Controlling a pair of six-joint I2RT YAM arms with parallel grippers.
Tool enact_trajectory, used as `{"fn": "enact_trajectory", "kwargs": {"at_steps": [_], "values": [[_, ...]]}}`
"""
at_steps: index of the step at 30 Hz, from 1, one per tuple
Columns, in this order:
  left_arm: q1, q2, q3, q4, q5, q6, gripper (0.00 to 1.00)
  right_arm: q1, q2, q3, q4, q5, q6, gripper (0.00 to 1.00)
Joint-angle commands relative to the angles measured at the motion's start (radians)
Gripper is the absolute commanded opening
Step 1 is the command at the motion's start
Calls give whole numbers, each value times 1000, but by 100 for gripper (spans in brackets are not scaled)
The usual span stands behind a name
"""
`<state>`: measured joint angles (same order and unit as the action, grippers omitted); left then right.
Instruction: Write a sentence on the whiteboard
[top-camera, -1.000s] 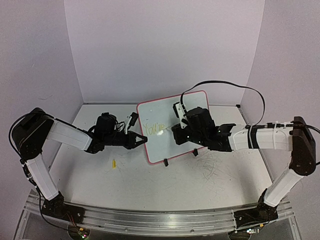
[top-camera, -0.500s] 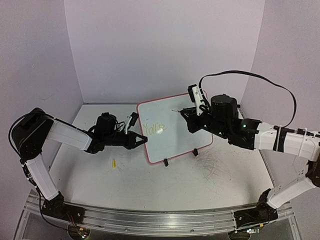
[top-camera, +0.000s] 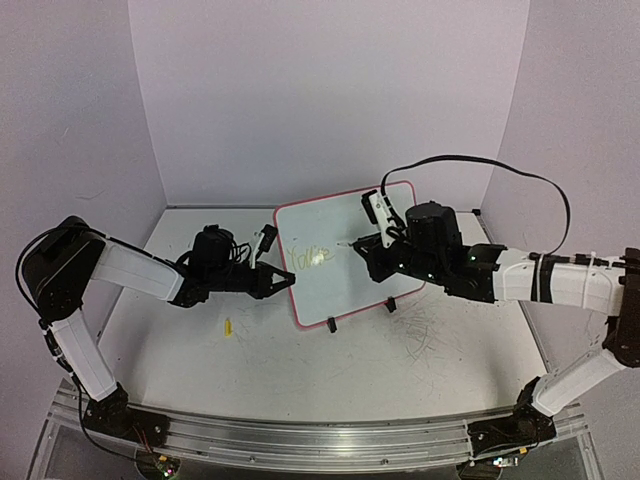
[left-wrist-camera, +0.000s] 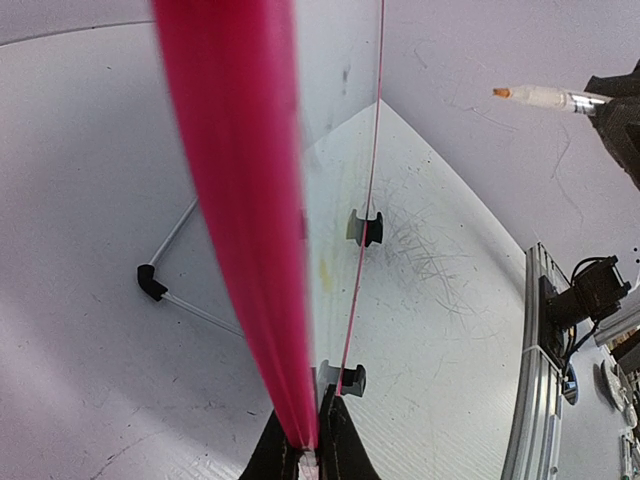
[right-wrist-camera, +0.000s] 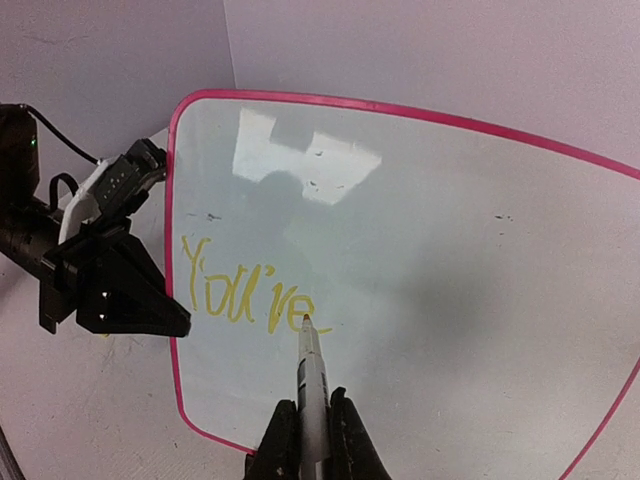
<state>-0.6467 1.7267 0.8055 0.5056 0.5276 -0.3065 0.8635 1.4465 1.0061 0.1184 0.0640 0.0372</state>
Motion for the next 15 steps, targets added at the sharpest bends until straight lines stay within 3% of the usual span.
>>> {"fn": "enact_trajectory", "kwargs": {"at_steps": [1,8,15], "values": [[-12,7,-10,-139,-83,50,0,-1,33,31,15,-15,1,0],[-13,3,-13,-144,-88,53,0,-3,18,11,29,100,12,0],[-13,-1,-17,-147,-89,56,0,-15,15,3,63,92,25,0]]}}
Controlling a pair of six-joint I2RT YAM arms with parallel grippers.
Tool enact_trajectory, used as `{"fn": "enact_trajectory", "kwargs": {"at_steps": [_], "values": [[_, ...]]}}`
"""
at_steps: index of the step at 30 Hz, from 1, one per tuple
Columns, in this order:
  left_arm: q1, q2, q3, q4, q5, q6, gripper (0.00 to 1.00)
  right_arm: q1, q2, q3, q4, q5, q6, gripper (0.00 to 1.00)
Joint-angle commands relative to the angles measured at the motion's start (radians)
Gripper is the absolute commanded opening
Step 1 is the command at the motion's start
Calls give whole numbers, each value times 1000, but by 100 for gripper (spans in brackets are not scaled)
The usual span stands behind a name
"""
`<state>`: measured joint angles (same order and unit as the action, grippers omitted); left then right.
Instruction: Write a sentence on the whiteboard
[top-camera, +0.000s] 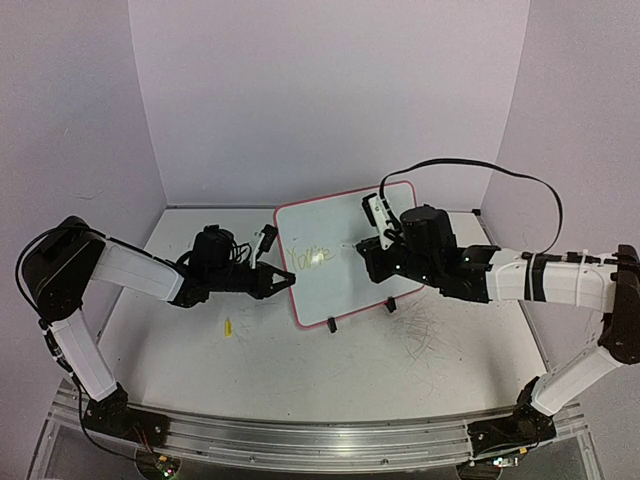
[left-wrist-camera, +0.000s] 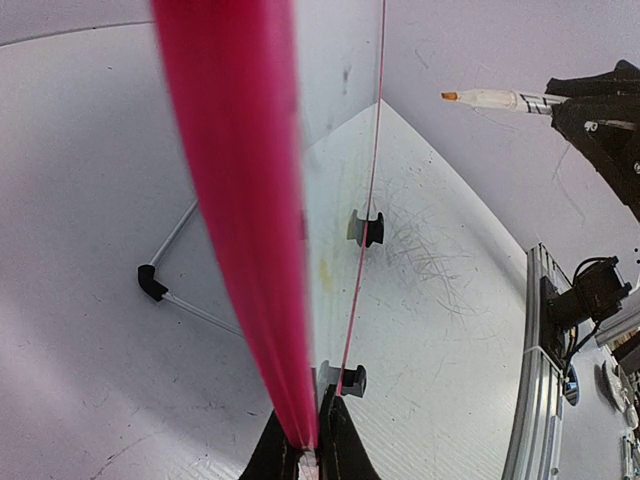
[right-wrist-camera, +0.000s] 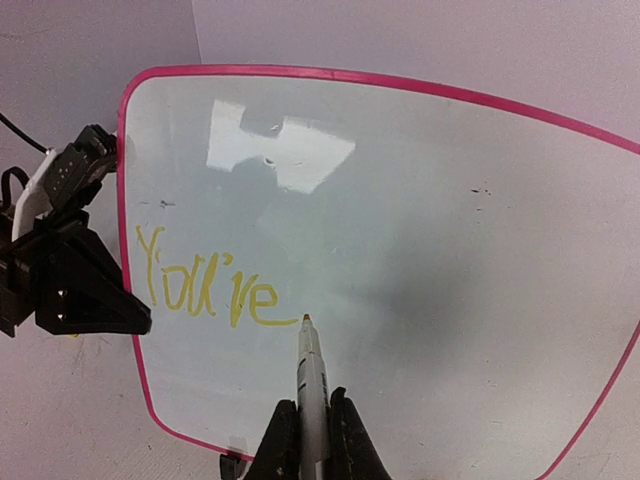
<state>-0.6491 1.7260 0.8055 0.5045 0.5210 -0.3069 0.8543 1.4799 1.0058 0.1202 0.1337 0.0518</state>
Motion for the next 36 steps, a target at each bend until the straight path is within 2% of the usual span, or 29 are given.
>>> {"fn": "enact_trajectory", "kwargs": {"at_steps": [1,7,22,36], "values": [[-11,1,-16,-146,-82,57,0,-7,-14,6,67,17,7,0],[-11,9,-11,-147,-79,63,0,-7,22,38,76,-18,-13,0],[-12,9,-16,-147,-78,71,0,-9,93,112,76,98,10,0],[-12,9,-10,-149,-76,75,0,-10,129,123,49,113,29,0]]}}
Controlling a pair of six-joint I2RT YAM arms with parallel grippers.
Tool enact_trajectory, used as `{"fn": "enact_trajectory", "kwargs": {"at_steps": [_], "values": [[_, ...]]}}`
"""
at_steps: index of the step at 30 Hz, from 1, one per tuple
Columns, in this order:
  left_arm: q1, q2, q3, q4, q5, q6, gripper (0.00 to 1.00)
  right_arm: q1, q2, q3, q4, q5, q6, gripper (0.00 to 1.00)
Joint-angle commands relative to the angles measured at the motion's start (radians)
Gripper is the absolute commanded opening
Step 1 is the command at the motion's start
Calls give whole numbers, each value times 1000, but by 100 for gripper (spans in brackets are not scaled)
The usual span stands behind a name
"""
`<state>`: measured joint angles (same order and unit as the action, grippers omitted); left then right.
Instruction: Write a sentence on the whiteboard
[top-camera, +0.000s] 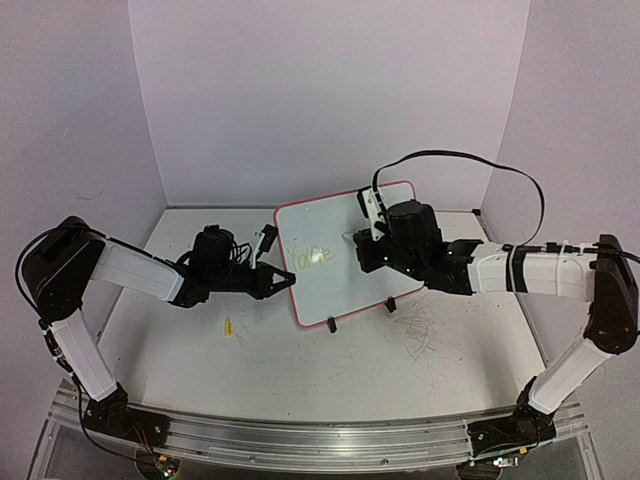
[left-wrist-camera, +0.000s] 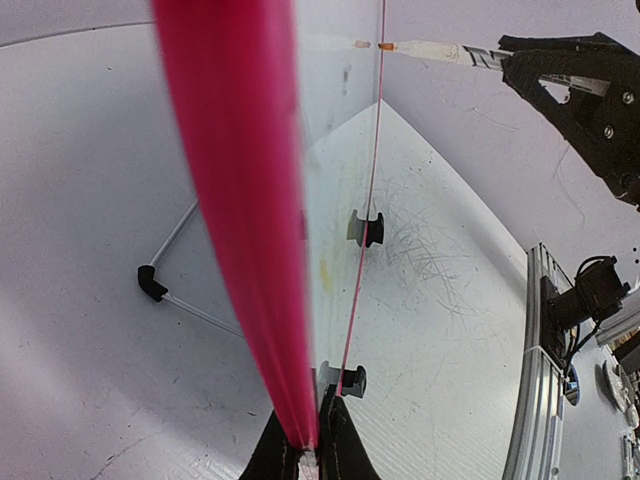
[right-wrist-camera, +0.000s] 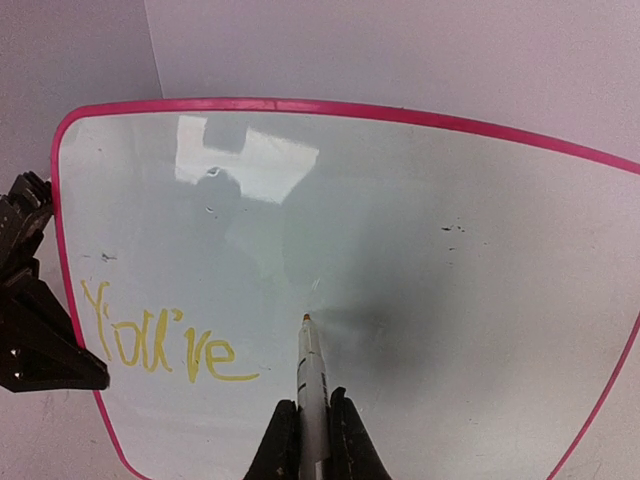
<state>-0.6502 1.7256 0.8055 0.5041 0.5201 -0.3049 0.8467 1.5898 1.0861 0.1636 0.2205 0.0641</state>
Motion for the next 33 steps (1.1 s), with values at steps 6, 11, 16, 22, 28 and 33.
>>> {"fn": "enact_trajectory", "kwargs": {"at_steps": [6,11,16,22,28,33], "values": [[-12,12,-8,-150,-75,73,0,-2,16,20,-11,13,29,0],[-10,15,-5,-151,-75,73,0,-1,8,0,-20,4,43,0],[-11,15,-5,-152,-74,73,0,0,-1,-21,-29,0,57,0],[-10,15,-6,-153,-72,72,0,0,-15,-56,-36,-8,70,0],[-11,22,-2,-154,-73,72,0,-1,-21,-77,-45,-19,77,0],[-10,27,0,-155,-71,72,0,-1,-39,-75,-59,-5,74,0]]}}
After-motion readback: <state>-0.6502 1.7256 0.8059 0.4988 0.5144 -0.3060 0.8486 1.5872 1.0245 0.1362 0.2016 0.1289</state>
